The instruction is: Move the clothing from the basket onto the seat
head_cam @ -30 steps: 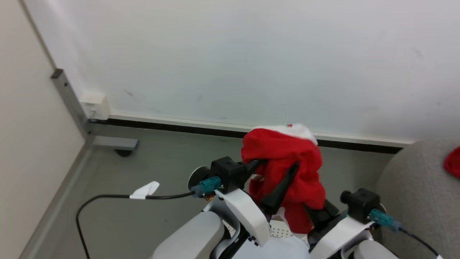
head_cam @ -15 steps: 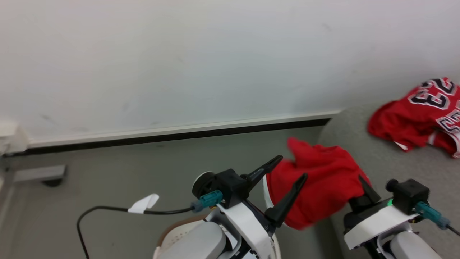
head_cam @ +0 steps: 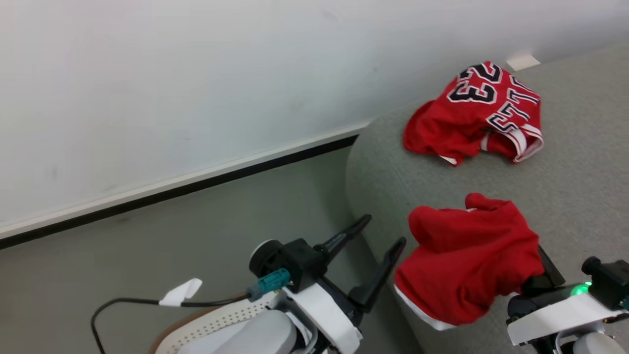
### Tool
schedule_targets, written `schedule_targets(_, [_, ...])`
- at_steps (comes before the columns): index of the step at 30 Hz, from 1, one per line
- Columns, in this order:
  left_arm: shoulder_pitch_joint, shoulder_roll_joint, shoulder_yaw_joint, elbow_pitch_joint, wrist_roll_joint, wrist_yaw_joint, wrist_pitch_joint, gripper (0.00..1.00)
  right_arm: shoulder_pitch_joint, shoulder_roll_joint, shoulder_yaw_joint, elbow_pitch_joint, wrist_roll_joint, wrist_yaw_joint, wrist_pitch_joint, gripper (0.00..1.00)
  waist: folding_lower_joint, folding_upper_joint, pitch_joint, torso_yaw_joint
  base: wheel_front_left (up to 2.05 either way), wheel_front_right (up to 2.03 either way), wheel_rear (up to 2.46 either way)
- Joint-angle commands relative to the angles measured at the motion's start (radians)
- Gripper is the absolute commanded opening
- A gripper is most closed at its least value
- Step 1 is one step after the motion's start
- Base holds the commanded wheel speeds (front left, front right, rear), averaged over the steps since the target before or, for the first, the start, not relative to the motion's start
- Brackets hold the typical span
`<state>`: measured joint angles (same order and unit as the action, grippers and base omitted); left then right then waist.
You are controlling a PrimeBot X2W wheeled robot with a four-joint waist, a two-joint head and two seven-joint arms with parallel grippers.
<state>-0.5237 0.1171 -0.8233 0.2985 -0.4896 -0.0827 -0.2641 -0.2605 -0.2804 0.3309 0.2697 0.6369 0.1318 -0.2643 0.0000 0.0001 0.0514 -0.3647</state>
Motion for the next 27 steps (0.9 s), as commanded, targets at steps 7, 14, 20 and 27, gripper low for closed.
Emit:
schedule_targets(7, [0.031,0.013,0.052,0.011,0.041,-0.011,0.000,1.00,0.051,0.002,-0.046,-0.045,0.004,-0.002,0.000,0.00,0.0000,-0.0001,0.041,-0.074,0.00,0.00,0.00])
schedule_targets(14, [0.019,0.001,0.063,0.031,0.066,-0.025,0.000,1.00,-0.003,-0.019,-0.072,-0.063,-0.012,-0.002,0.000,0.00,0.0000,-0.0001,0.080,-0.070,0.00,0.00,0.00])
schedule_targets(20, [-0.018,0.005,0.062,0.040,0.086,-0.033,0.000,1.00,-0.126,-0.026,-0.201,-0.045,-0.046,-0.002,0.000,0.00,0.0000,-0.0001,0.174,-0.037,0.00,0.00,0.00])
schedule_targets(27, [-0.087,0.024,0.058,0.046,0.105,-0.038,0.001,1.00,-0.312,-0.108,-0.294,0.028,-0.039,-0.002,0.000,0.00,0.0000,-0.0001,0.332,0.028,0.00,0.00,0.00])
